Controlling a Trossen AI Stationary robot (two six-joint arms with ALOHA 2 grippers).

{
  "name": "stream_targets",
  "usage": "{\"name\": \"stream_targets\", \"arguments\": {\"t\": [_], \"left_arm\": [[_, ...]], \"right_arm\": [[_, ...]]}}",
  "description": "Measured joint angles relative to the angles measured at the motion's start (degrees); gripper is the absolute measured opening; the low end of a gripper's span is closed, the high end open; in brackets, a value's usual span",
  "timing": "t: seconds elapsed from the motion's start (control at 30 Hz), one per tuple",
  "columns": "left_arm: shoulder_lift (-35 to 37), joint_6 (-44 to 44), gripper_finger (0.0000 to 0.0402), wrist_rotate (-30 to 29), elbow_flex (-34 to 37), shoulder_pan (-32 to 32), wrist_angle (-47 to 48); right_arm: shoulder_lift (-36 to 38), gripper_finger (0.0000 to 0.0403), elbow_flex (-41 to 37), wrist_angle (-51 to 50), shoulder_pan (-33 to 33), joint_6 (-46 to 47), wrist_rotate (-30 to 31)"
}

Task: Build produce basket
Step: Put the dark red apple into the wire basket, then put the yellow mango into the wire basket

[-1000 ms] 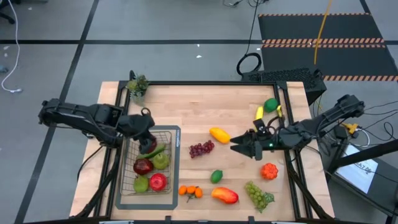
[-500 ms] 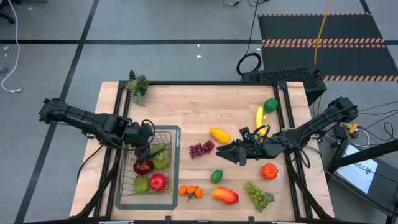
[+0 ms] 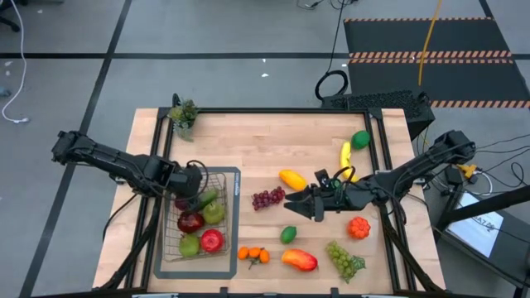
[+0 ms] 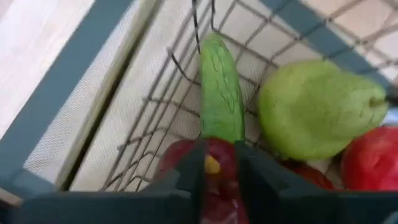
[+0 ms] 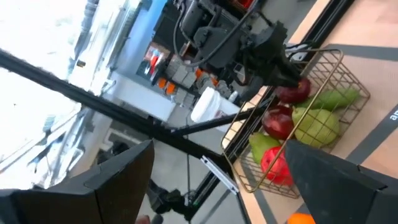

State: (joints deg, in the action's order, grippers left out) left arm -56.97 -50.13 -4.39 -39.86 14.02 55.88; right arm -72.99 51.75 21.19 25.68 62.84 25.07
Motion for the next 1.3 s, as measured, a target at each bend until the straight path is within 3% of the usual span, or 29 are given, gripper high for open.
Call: {"name": "stream_targets", "arguments": {"t": [0.2,0.33,0.5,0.8,1.1,1.3], "left_arm": [[0.0,-6.5,0.0182,-1.1,-0.9,-0.6,-5.9],[0.0,-12.9,0.0205,-3.2,-3.3,-1.6,-10.6],[0.0,-12.7,0.019,-9.3,-8.4,-2.5,-17.4],[-1.0,-6.5,0.013,-22.7,-17.4,-2.5,-24.8],[-9.4,-6.5,0.0106,-23.6,-23.7,-2.5,-27.0],[-16.4,-6.6,0.0106,-22.9,-27.4,-2.5,-27.1]], "right_arm": [[0.0,0.0357,0.0,-0.5,-3.7,-1.6,-8.4],[1.0,0.0357,0.0,-1.2,-6.3,-2.6,-13.6],[5.8,0.0357,0.0,-9.1,-9.9,-7.3,-22.4],[14.3,0.0357,0.0,-25.7,-21.8,-21.3,-30.2],[16.1,0.0357,0.0,-39.4,-30.8,-28.9,-43.3],[15.9,0.0357,0.0,-46.0,-31.4,-40.8,-44.7]]}}
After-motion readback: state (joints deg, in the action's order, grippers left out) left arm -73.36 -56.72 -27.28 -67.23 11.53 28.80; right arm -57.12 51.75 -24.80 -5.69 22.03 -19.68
